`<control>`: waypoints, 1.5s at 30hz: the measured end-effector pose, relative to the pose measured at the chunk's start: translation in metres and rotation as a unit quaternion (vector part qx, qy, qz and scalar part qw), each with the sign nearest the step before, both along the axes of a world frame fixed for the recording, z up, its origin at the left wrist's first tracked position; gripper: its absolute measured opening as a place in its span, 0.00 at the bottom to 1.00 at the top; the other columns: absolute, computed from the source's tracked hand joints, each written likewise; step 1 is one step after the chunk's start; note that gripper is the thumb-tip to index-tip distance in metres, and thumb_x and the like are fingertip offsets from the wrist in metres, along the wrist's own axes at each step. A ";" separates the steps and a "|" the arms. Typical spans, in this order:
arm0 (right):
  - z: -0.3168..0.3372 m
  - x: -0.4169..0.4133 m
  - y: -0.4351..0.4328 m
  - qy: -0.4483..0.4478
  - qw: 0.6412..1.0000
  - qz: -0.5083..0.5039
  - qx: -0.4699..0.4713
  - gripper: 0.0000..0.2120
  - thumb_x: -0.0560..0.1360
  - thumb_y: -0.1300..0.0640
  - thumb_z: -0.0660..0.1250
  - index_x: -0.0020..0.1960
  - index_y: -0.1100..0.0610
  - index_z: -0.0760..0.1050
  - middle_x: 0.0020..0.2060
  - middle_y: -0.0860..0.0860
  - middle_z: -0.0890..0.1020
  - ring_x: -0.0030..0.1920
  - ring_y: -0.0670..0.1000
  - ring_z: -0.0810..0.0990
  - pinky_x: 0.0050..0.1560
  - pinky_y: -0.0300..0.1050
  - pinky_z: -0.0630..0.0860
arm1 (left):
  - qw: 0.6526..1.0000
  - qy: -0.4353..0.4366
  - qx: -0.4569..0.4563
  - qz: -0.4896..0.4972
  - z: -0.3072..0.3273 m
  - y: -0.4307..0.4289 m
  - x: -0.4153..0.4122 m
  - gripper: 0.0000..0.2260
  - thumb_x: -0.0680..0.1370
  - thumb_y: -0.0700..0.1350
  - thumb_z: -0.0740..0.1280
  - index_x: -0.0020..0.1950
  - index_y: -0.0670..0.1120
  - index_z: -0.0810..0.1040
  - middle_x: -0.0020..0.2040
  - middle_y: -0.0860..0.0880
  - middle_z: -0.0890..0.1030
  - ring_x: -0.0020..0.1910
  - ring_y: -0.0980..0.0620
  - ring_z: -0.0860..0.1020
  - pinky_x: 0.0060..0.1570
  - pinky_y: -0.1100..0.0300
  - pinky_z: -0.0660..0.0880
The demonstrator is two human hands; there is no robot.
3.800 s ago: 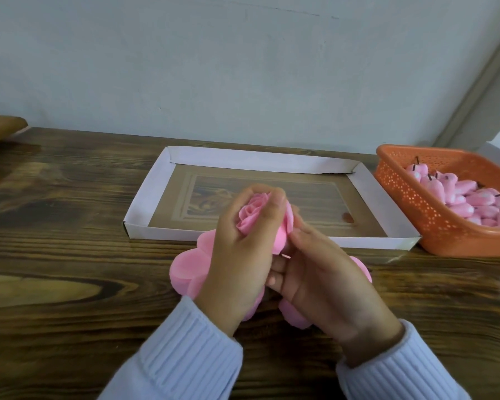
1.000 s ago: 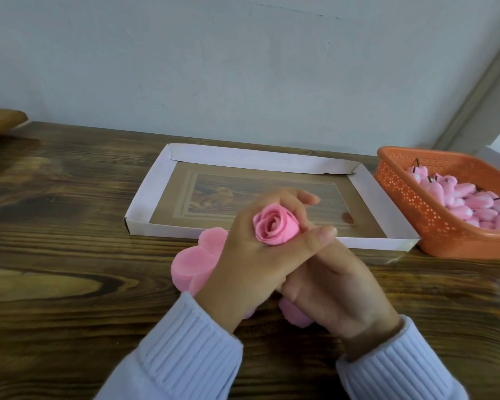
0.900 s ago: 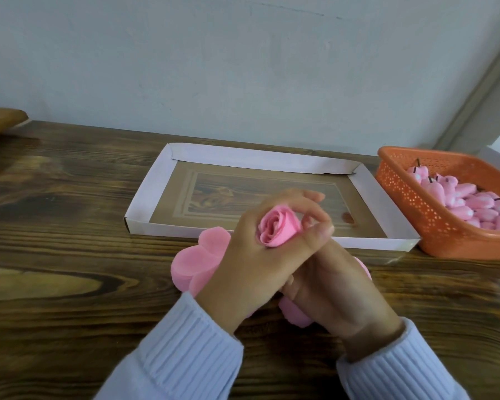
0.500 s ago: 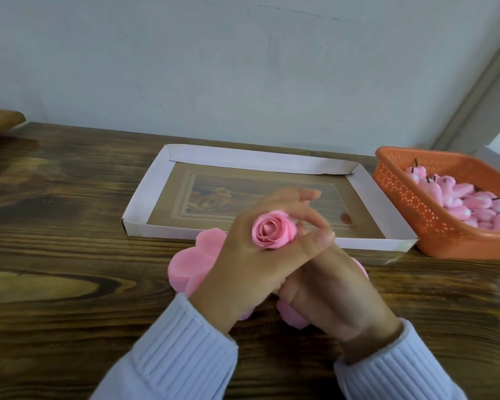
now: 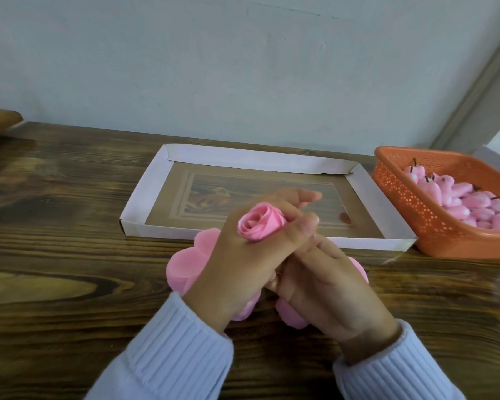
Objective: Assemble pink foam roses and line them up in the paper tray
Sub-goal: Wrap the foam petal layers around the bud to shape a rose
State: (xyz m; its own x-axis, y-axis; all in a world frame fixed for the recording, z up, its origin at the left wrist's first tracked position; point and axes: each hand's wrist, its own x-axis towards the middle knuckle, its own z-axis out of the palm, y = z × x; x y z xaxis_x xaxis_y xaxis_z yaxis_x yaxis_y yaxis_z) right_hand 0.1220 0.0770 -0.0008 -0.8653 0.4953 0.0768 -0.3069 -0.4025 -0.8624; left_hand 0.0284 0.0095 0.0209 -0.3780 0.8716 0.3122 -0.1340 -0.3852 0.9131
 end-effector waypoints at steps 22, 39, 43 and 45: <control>0.001 -0.004 0.002 0.093 0.979 0.083 -0.163 0.13 0.74 0.50 0.69 0.50 0.60 0.83 0.35 0.49 0.79 0.34 0.42 0.76 0.42 0.35 0.74 | 1.000 0.011 0.009 0.009 -0.005 0.003 -0.007 0.11 0.71 0.44 0.72 0.49 0.46 0.71 0.51 0.39 0.82 0.26 0.59 0.74 0.25 0.67 0.72; 0.010 0.003 0.005 0.010 0.992 0.011 -0.127 0.23 0.74 0.49 0.59 0.66 0.56 0.72 0.45 0.57 0.84 0.42 0.52 0.83 0.47 0.46 0.80 | 0.827 0.341 -0.304 0.327 -0.006 0.021 -0.175 0.11 0.75 0.45 0.70 0.33 0.43 0.76 0.29 0.49 0.78 0.34 0.57 0.74 0.35 0.60 0.69; 0.009 0.003 0.006 0.013 0.992 0.012 -0.122 0.21 0.75 0.50 0.58 0.65 0.57 0.73 0.45 0.56 0.84 0.42 0.52 0.84 0.46 0.45 0.81 | 0.749 0.451 -0.389 0.292 -0.027 0.021 -0.180 0.08 0.75 0.43 0.67 0.52 0.43 0.73 0.40 0.45 0.79 0.39 0.48 0.76 0.46 0.51 0.75; 0.008 0.003 0.007 0.011 0.993 0.011 -0.117 0.20 0.75 0.51 0.59 0.63 0.57 0.73 0.45 0.56 0.84 0.42 0.52 0.84 0.46 0.45 0.81 | 0.698 0.509 -0.411 0.291 -0.031 0.023 -0.180 0.19 0.75 0.43 0.64 0.66 0.50 0.67 0.38 0.50 0.78 0.40 0.48 0.74 0.57 0.46 0.69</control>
State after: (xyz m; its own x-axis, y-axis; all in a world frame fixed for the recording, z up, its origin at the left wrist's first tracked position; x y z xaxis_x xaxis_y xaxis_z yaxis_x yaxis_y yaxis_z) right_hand 0.1252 0.0836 0.0068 -0.8752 0.4833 -0.0188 -0.3143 -0.5979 -0.7374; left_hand -0.1516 0.0323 -0.0106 -0.6897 0.7056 0.1629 0.7063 0.6058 0.3663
